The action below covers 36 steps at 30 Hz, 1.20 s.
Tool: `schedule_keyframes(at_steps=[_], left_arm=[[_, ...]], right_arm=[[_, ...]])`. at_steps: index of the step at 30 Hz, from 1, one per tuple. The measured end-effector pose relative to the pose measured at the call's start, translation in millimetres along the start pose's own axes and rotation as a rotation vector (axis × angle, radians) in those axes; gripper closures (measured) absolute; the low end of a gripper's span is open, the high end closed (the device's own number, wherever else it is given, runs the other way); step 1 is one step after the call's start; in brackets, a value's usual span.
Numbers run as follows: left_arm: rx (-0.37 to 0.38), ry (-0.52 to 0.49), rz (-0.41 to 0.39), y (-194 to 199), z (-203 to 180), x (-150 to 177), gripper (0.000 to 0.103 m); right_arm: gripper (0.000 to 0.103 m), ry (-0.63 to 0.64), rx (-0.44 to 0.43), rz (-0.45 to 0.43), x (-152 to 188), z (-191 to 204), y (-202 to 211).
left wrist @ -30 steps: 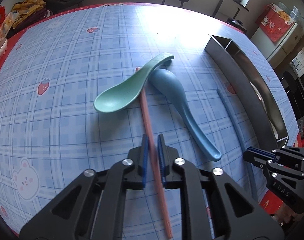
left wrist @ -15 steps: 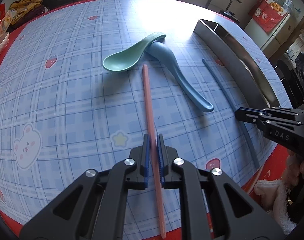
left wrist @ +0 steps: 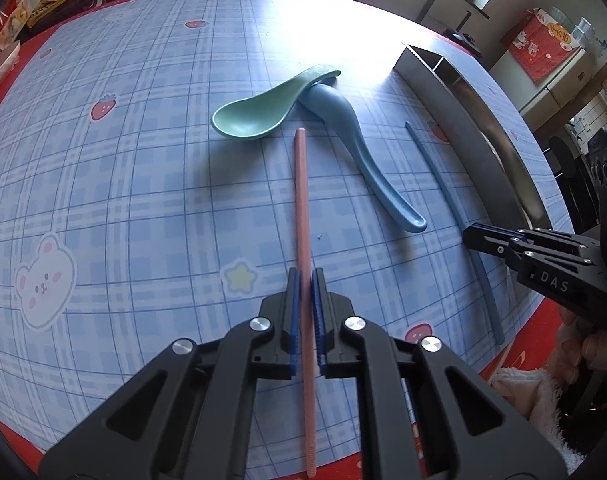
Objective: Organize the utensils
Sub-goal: 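Lift and carry both chopsticks over the steel rack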
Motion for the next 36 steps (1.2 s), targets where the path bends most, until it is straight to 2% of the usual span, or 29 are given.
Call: schedule_keyframes(at_steps=[4, 6, 13, 19, 36], left_arm=[[0.016, 0.032, 0.015, 3, 5, 0, 0.093], [0.022, 0.029, -0.003, 13, 5, -1, 0.093], [0.042, 0.035, -0.078, 48, -4, -12, 0.093], [0.036, 0.063, -0.102, 65, -6, -19, 0.093], [0.025, 0.111, -0.165, 75, -37, -58, 0.093]], right_arm=[[0.097, -0.06, -0.032, 0.011, -2, -8, 0], [0.097, -0.076, -0.042, -0.002, -4, -9, 4], [0.097, -0.073, -0.07, -0.053, -21, -11, 19], [0.097, -0.039, -0.102, -0.093, -31, -7, 29], [0.097, -0.089, -0.177, -0.227, -60, -52, 74]])
Point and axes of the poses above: each gripper's, at about its wrist camera, not at the fingertips, and y roughly against the way its jaws point, z to its left, x to its underside, the point moved 4 cm from there along -y, roughly the way its jaws point, and after that the axes turned 15 degrees about -z, right-handed, at the moved point
